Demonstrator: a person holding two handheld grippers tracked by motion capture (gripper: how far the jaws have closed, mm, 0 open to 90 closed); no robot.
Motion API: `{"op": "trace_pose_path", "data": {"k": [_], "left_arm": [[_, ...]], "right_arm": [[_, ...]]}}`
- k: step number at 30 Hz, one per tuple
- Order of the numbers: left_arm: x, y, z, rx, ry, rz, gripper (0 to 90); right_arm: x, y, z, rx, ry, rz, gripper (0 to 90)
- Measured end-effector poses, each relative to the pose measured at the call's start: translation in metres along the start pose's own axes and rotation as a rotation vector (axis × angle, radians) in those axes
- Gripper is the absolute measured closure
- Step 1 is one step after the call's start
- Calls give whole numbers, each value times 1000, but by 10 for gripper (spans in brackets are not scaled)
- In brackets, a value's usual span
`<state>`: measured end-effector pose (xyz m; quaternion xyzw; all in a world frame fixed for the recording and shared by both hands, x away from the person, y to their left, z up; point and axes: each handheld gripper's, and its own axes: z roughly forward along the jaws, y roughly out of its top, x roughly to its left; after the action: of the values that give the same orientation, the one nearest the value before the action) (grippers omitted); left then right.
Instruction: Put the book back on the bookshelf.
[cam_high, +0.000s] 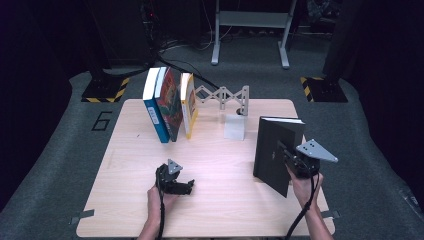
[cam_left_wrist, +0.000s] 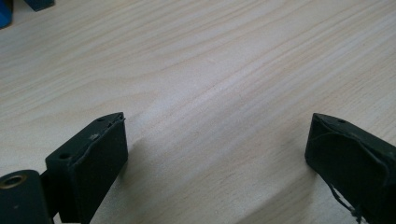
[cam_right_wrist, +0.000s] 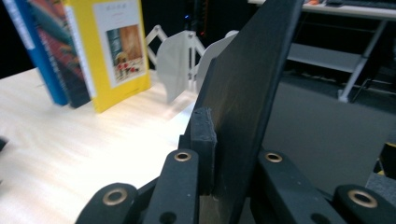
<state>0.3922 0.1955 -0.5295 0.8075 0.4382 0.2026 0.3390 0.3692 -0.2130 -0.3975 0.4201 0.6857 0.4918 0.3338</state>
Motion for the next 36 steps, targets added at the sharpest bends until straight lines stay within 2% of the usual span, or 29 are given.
{"op": "trace_pose_path", "data": {"k": [3,4,7,10,11,12,14,18,21,22,23,26,27,30,32,34,35,36], "left_arm": [[0,0,0,-1,1,0,55],[0,0,0,1,0,-1,56],[0,0,0,0,0,-1,57],[-1,1,0,2,-4,-11,58],[-2,0,1,-16,4,-19,58],[-1,1,1,-6,4,-9,59],[-1,1,1,1,3,-4,59],[-1,1,1,3,0,-8,59],[-1,1,1,3,0,-8,59],[-1,1,1,6,1,-4,59],[-1,1,1,-1,1,-13,59],[-1,1,1,-6,5,-10,61],[-1,1,1,-2,4,-9,62],[-2,1,1,-9,5,-14,61],[-1,1,1,-2,5,-5,61],[-2,1,1,-8,5,-12,61],[-1,1,1,-3,5,-7,61],[-1,1,1,-7,5,-10,61]], "right_arm": [[1,-3,-8,16,29,-9,842],[-1,-6,-11,20,54,-6,844],[0,-8,-14,29,68,-9,847],[0,-17,-21,23,107,-18,849],[0,-17,-21,23,107,-18,849],[0,-21,-21,20,122,-17,847],[1,-22,-21,23,121,-24,845],[2,-30,-18,16,141,-22,842],[9,-35,-15,22,169,-69,848],[14,-40,-10,43,193,-96,868],[14,-40,-10,43,193,-96,868],[25,-41,-7,36,213,-157,877],[23,-41,-4,42,238,-126,884],[21,-40,-2,41,252,-123,884],[16,-40,0,44,282,-103,886],[15,-40,0,50,289,-94,886],[13,-39,1,48,295,-108,886],[11,-39,2,45,310,-102,886]]}}
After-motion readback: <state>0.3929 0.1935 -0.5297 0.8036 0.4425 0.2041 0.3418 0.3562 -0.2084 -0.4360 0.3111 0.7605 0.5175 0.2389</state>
